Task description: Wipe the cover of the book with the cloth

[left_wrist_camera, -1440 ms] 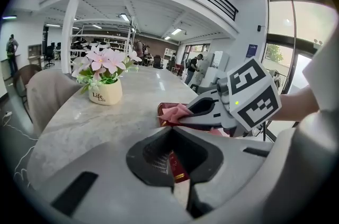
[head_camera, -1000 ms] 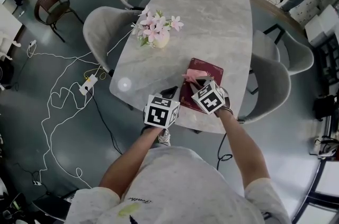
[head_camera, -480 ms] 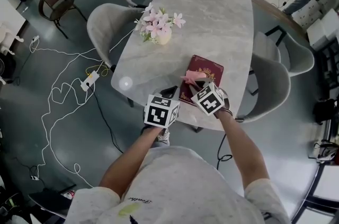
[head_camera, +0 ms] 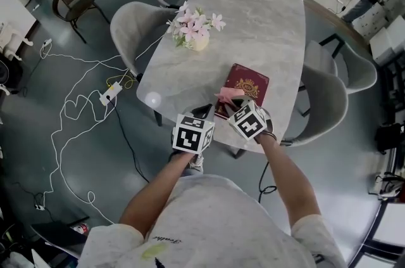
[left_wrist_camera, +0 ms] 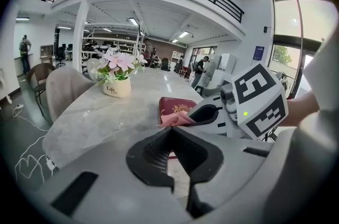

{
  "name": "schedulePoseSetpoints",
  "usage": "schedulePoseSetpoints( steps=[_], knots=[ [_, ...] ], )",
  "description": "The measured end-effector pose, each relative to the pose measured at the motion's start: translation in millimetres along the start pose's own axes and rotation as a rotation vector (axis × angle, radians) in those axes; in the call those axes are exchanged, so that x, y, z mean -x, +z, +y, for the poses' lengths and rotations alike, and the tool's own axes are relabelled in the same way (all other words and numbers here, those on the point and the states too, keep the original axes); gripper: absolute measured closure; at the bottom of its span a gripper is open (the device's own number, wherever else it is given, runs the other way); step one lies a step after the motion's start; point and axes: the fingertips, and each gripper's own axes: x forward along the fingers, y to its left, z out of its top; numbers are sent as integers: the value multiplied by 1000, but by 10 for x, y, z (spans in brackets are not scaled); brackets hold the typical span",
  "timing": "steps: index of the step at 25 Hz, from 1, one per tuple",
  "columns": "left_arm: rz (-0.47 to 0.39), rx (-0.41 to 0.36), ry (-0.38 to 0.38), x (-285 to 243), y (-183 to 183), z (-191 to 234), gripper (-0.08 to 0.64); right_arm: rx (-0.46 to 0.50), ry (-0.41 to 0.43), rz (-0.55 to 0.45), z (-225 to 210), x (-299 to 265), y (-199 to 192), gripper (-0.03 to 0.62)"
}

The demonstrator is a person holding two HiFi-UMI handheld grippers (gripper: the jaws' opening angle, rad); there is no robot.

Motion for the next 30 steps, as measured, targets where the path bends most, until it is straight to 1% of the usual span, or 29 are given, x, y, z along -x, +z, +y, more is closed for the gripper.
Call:
schedulePoseSetpoints(
  steps=[13, 24, 30],
  knots=[
    [10, -2, 23, 170, -122, -4, 552, -27, 23, -21, 242, 62, -35, 574],
    [15, 3, 16, 145, -179, -53, 552, -32, 57, -36, 444, 157, -50, 574],
    [8, 14, 6, 72, -139, -60, 552, -21, 62, -41, 421, 271, -17, 574]
  ],
)
